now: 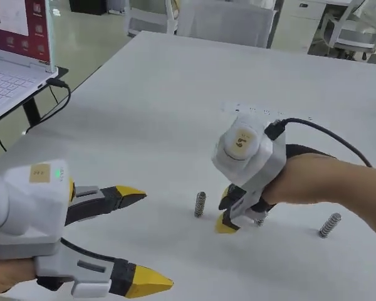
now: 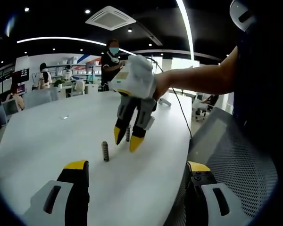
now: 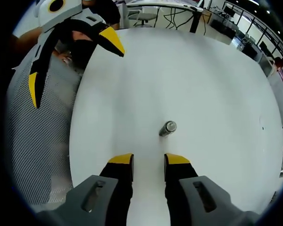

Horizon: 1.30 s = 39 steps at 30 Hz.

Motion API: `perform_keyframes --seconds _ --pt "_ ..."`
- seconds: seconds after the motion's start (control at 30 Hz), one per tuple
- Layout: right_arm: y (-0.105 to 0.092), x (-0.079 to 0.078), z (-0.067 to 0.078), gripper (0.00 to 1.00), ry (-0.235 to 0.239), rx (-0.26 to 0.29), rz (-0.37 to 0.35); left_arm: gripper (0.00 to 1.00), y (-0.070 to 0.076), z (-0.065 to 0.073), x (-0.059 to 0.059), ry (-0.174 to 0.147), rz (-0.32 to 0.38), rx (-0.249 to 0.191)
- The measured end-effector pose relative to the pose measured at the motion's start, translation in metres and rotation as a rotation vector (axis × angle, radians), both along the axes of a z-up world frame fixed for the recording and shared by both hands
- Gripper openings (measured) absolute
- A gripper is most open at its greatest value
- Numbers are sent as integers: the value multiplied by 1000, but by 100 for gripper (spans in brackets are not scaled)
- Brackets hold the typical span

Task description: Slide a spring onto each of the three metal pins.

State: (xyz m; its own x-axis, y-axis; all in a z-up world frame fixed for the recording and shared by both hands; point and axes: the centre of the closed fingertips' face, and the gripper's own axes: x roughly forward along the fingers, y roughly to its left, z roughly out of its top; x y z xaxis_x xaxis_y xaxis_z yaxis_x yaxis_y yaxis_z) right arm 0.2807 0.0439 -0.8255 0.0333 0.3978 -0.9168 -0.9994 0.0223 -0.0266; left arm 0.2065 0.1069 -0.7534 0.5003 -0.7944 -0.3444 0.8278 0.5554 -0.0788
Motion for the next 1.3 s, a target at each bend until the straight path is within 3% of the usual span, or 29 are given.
perform_keyframes --seconds 0.6,0.8,1.1,1.3 --pt "-17 -41 5 33 23 159 -84 81 -11 -5 -2 24 -20 -3" --pt "-21 -50 13 37 20 242 -131 81 -13 -6 -2 26 -25 -6" --pt "-37 -63 21 41 1 325 -181 81 -16 -9 -2 36 -32 -13" --pt "-47 -64 25 45 5 370 -229 81 -20 -10 -2 37 -39 -15"
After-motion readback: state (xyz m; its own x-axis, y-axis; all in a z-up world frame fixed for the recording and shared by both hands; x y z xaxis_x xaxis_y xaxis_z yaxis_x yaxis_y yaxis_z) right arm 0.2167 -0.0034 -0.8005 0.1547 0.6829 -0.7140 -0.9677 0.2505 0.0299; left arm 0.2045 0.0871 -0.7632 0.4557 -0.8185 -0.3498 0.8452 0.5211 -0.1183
